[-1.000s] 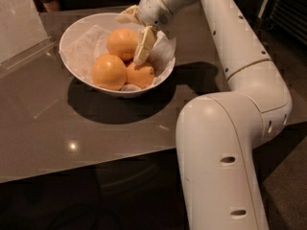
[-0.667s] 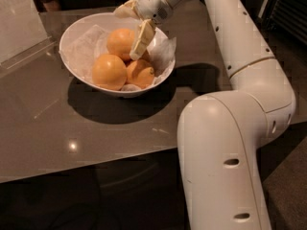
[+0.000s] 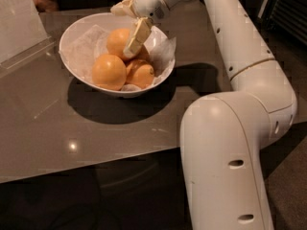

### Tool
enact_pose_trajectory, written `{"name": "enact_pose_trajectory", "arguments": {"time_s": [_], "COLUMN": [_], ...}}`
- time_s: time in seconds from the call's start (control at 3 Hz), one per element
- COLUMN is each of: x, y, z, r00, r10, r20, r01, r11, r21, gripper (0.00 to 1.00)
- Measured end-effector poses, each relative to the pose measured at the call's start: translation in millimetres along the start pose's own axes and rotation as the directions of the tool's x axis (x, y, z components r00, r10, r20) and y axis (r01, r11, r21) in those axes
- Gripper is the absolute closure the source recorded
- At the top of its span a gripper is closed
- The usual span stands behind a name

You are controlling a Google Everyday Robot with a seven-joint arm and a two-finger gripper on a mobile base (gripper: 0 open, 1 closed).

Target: Pick orange from white bowl

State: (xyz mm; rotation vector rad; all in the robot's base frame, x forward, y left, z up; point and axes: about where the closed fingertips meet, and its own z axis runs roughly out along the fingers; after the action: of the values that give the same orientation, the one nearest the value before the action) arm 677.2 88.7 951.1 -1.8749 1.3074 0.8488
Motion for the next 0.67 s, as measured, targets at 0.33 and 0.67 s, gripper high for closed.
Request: {"name": "enact_pose_trajectory", "arguments": {"time_s": [0.33, 0.67], "x": [7.1, 7.2], "y": [-1.1, -1.1], "z": [5.8, 5.9], "r00": [1.000, 1.000], "r10": [0.014, 0.014], "r20": [-0.007, -0.007], "r01": [-0.014, -0.014], "r11": [0.9998, 0.9998], "r21": [-0.016, -0.016], "gripper": [0.00, 0.19]}}
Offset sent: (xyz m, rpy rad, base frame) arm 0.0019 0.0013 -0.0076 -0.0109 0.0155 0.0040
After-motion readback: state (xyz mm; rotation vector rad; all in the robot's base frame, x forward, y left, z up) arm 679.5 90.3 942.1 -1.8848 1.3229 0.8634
